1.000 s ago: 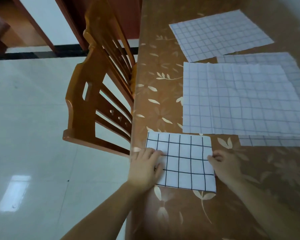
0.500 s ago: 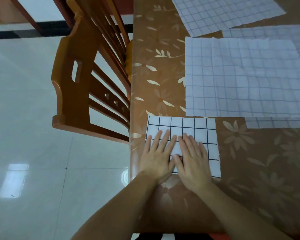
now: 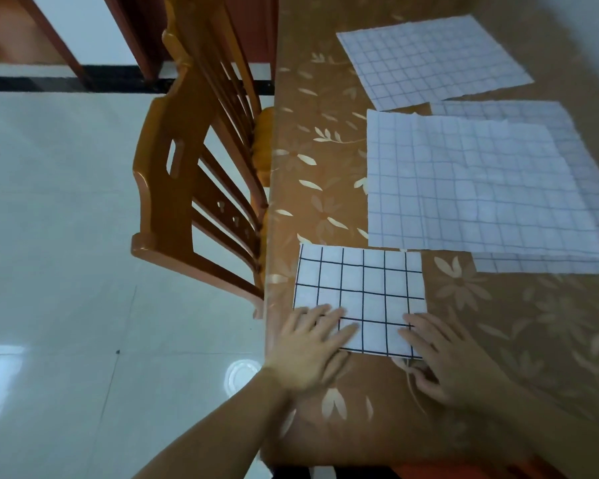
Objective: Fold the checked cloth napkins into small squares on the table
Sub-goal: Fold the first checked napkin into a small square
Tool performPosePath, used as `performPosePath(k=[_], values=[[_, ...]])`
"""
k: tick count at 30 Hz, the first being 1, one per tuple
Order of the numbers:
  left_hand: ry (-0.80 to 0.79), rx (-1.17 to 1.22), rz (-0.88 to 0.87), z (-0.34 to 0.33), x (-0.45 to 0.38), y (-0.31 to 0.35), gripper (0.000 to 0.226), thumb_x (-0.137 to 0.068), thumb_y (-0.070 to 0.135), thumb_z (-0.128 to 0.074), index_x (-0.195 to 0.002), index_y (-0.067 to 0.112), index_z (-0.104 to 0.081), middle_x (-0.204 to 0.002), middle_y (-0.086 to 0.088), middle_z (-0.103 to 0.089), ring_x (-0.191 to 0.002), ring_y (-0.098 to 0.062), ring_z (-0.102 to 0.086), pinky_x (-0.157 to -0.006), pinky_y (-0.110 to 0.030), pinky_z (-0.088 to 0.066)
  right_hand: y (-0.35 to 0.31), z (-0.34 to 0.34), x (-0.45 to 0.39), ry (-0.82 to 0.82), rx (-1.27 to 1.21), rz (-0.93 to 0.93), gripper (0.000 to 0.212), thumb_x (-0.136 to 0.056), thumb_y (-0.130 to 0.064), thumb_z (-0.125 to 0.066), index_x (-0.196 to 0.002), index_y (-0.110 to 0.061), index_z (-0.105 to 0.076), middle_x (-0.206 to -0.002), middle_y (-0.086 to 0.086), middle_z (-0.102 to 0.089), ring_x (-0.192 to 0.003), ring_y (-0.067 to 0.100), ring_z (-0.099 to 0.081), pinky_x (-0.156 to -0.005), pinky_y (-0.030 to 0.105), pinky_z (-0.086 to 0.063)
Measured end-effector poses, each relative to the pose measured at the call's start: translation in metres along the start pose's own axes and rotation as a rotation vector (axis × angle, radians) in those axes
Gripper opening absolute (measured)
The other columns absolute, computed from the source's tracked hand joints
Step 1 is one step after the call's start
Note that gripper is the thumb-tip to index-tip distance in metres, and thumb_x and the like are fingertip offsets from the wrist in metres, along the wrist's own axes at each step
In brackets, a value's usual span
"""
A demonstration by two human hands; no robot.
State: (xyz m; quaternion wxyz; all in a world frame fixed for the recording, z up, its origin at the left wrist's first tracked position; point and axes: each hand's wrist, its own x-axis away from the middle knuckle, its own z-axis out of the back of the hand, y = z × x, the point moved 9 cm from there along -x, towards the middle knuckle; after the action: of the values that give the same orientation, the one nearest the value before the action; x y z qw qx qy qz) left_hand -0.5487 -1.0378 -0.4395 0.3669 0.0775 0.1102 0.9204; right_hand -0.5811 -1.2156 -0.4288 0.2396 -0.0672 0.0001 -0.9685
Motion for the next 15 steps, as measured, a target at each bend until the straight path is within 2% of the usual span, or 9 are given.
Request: performPosePath(k=[2,4,6,8,10,13,15], values=[[-0.001,0.035,-0.032,-0.004,0.002,0.007,0.041,-0.094,0.046,-0.040,-0.129,0.032,-0.057,-0.136,0.003,-0.058,-0.126,-0.021,-0.052,-0.103,-0.039,-0.040,-0.002,0.006,-0.007,-0.002,0.076,0.051,0.043,-0.067,-0.038,-0.071,-0.102,-0.013,-0.069,-0.108,0.008,-0.067,-0.098,0.023,-0.062,-0.080,0.041,-0.054],[-0.047,0.063,-0.004,-0.009,0.003,0.007,0.042,-0.097,0.044,-0.036,-0.132,0.031,-0.053,-0.144,0.003,-0.049,-0.137,-0.020,-0.040,-0.113,-0.039,-0.027,-0.003,0.005,-0.019,-0.105,0.145,0.051,0.032,-0.067,-0.035,-0.076,-0.091,-0.014,-0.069,-0.091,0.005,-0.068,-0.080,0.022,-0.065,-0.072,0.038,-0.054],[-0.086,0.081,0.036,-0.013,0.005,0.005,0.045,-0.099,0.046,-0.027,-0.139,0.032,-0.041,-0.154,0.004,-0.034,-0.145,-0.017,-0.021,-0.117,-0.039,-0.006,-0.007,0.003,-0.027,-0.218,0.222,0.034,0.023,-0.078,-0.032,-0.066,-0.094,-0.015,-0.066,-0.092,0.004,-0.065,-0.082,0.023,-0.061,-0.076,0.038,-0.050],[-0.096,0.073,0.058,-0.014,0.004,0.006,0.046,-0.099,0.047,-0.025,-0.142,0.033,-0.035,-0.157,0.005,-0.028,-0.147,-0.017,-0.013,-0.115,-0.039,0.004,-0.008,0.011,-0.027,-0.234,0.239,-0.026,0.019,-0.079,-0.030,-0.064,-0.090,-0.015,-0.065,-0.090,0.004,-0.063,-0.082,0.024,-0.060,-0.076,0.038,-0.048],[-0.090,0.078,0.071,-0.013,0.002,0.009,0.045,-0.098,0.045,-0.031,-0.141,0.032,-0.036,-0.155,0.003,-0.031,-0.147,-0.019,-0.013,-0.117,-0.042,0.002,-0.016,0.026,-0.023,-0.153,0.171,-0.091,0.017,-0.069,-0.030,-0.070,-0.073,-0.015,-0.063,-0.074,0.002,-0.061,-0.069,0.023,-0.060,-0.065,0.036,-0.049],[-0.057,0.078,0.023,-0.006,-0.001,0.025,0.045,-0.092,0.038,-0.045,-0.137,0.030,-0.044,-0.145,0.003,-0.043,-0.142,-0.022,-0.025,-0.116,-0.043,-0.013,-0.029,0.039,-0.013,-0.053,0.061,-0.182,0.019,-0.073,-0.035,-0.063,-0.070,-0.017,-0.058,-0.073,0.000,-0.059,-0.069,0.020,-0.057,-0.066,0.034,-0.046],[-0.010,0.082,-0.016,0.000,-0.005,0.041,0.039,-0.090,0.032,-0.049,-0.128,0.027,-0.053,-0.133,0.002,-0.053,-0.132,-0.022,-0.038,-0.109,-0.040,-0.025,-0.039,0.049,-0.004,0.057,0.004,-0.215,0.014,-0.068,-0.029,-0.056,-0.065,-0.016,-0.052,-0.068,-0.001,-0.054,-0.063,0.020,-0.053,-0.061,0.033,-0.042]])
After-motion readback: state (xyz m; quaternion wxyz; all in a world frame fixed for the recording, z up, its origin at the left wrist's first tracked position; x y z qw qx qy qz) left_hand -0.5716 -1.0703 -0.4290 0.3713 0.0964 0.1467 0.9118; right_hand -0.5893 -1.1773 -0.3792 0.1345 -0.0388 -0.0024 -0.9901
